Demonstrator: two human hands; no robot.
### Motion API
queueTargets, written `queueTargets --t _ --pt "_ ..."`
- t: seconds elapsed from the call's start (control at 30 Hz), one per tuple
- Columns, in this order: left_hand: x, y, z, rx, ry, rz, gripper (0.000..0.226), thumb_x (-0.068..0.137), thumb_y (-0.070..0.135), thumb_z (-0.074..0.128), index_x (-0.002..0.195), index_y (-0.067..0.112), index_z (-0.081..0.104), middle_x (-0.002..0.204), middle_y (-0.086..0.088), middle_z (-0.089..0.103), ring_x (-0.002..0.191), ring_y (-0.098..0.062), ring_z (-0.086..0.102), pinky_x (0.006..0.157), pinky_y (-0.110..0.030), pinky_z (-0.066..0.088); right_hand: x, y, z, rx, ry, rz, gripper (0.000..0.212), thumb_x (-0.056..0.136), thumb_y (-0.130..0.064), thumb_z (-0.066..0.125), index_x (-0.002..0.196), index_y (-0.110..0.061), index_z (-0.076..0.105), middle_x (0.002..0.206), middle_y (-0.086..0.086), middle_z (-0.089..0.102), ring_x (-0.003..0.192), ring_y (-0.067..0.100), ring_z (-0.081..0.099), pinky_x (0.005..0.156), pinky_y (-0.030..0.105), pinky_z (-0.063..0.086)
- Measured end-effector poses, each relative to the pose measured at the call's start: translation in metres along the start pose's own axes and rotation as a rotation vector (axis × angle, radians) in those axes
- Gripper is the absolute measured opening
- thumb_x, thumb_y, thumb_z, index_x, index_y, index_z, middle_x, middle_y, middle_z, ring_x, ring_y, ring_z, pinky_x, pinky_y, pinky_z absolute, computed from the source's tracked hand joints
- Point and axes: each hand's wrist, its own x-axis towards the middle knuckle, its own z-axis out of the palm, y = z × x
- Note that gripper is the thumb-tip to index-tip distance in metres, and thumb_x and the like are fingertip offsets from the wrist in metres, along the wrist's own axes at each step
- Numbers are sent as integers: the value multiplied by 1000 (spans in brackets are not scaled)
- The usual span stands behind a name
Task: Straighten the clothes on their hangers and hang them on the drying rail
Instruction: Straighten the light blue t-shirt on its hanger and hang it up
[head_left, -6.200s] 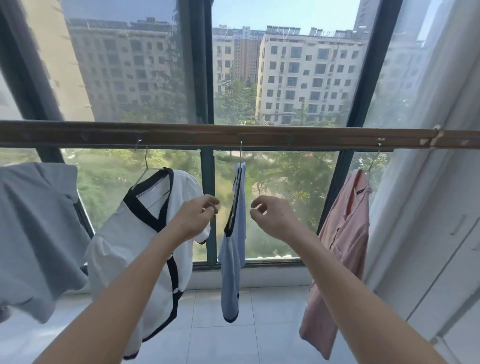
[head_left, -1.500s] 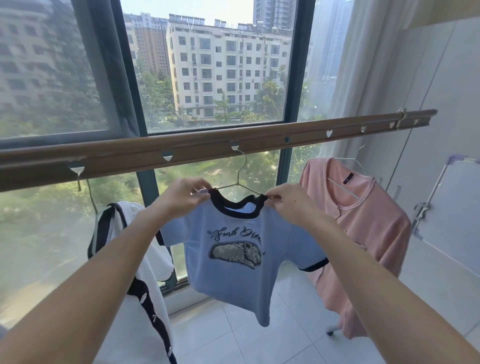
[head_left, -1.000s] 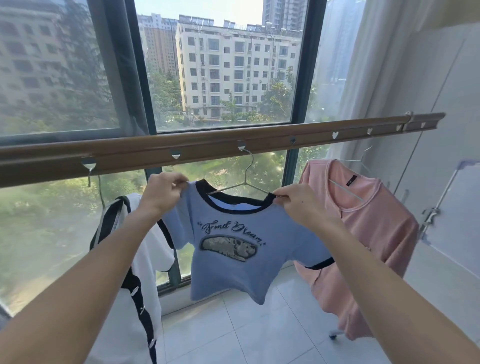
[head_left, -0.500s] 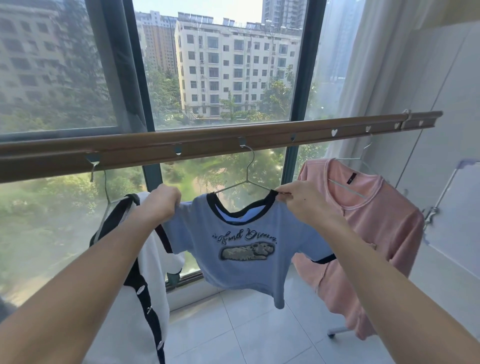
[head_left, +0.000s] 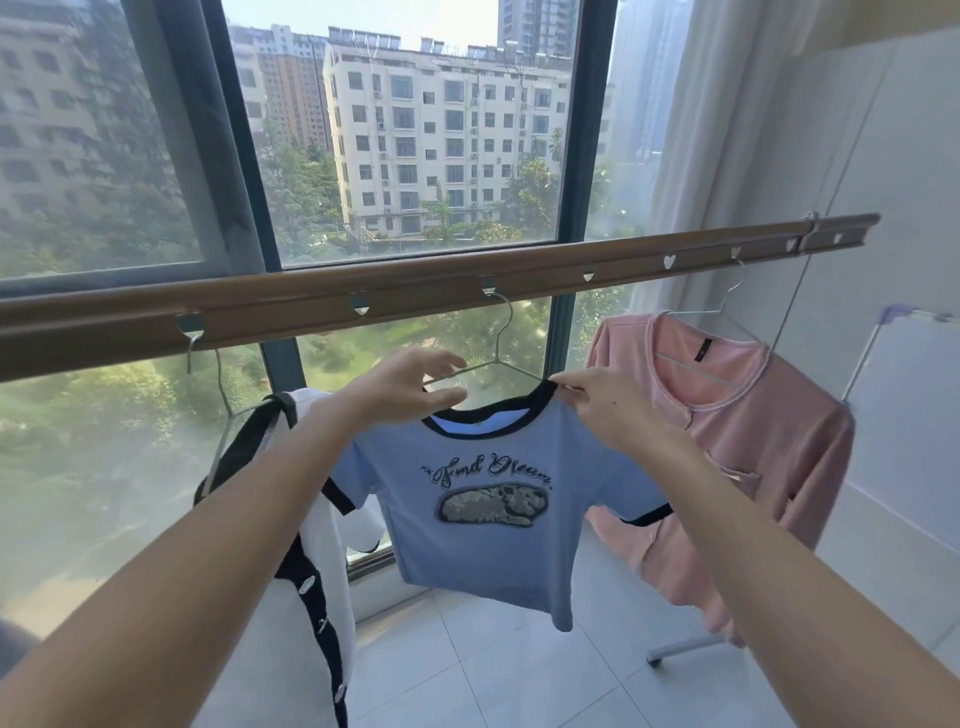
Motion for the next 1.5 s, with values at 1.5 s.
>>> queueTargets --t 1.5 --pt "23 20 13 -165 290 8 9 81 3 73 86 10 76 77 -1 72 69 -14 67 67 -22 54 -52 58 -11 -343 -276 542 27 80 13 47 69 -10 59 97 14 66 81 30 68 62 34 54"
